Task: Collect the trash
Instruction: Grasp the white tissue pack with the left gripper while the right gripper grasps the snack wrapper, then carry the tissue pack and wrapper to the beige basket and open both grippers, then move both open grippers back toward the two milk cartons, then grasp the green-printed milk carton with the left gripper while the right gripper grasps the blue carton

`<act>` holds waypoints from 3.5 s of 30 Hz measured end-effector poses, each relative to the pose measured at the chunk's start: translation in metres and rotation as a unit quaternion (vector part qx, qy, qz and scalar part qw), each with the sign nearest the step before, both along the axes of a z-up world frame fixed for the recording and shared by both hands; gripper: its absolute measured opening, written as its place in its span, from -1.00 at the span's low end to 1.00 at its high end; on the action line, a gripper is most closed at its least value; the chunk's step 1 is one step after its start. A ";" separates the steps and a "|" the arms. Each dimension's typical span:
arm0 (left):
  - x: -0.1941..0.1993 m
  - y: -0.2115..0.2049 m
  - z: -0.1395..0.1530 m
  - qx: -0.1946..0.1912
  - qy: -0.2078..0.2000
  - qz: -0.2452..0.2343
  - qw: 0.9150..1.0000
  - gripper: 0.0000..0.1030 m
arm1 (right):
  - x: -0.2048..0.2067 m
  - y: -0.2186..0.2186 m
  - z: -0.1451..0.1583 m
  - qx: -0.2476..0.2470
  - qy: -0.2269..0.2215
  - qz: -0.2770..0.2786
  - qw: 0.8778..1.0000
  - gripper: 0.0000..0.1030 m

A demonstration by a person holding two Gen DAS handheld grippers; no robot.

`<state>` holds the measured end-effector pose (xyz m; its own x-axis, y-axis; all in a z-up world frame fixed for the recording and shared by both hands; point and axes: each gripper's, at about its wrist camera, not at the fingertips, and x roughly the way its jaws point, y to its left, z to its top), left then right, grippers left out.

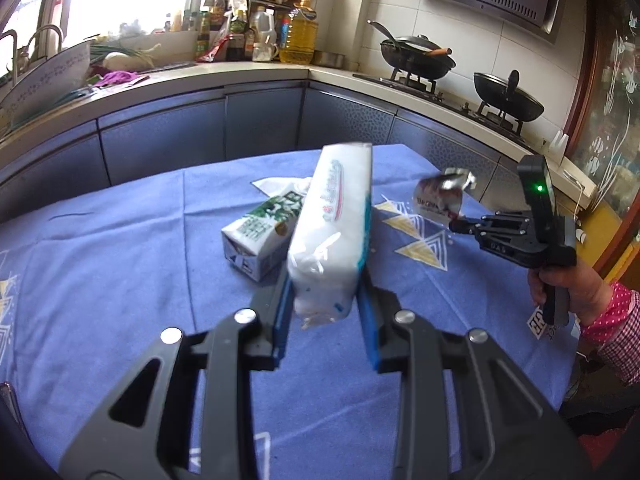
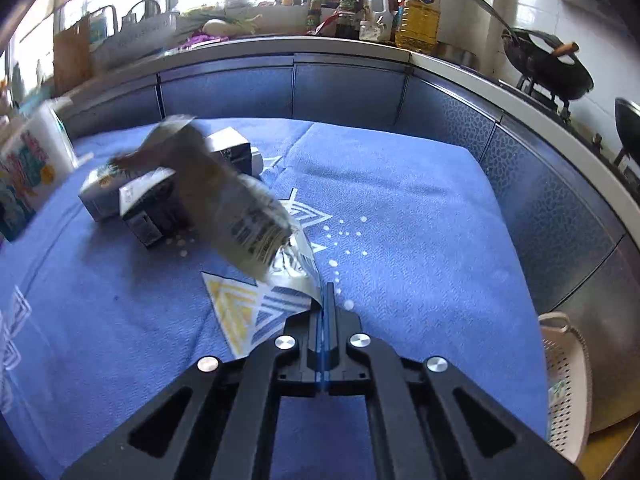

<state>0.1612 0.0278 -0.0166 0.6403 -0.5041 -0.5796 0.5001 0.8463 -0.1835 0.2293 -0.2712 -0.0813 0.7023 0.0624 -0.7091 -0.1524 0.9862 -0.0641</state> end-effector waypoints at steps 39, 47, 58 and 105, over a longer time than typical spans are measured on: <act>0.014 -0.545 -0.060 0.173 0.053 -0.304 0.935 -0.42 | -0.190 -0.327 -0.082 0.253 0.005 -0.325 0.911 -0.99; 0.022 -0.556 -0.070 0.207 0.044 -0.272 0.939 0.45 | -0.178 -0.337 -0.091 0.252 0.010 -0.343 0.905 -0.97; 0.018 -0.510 -0.053 0.161 0.059 -0.253 0.952 0.47 | -0.181 -0.331 -0.087 0.260 -0.012 -0.363 0.895 -0.37; 0.117 -0.007 -0.051 0.147 -0.013 0.070 0.987 0.79 | -0.012 0.052 0.031 0.235 0.041 -0.008 0.971 0.03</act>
<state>0.2780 0.0209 -0.0674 0.7083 -0.2231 -0.6698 0.3763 0.9221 0.0907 0.2177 -0.2191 -0.0507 0.6487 0.3811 -0.6587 -0.1219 0.9064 0.4044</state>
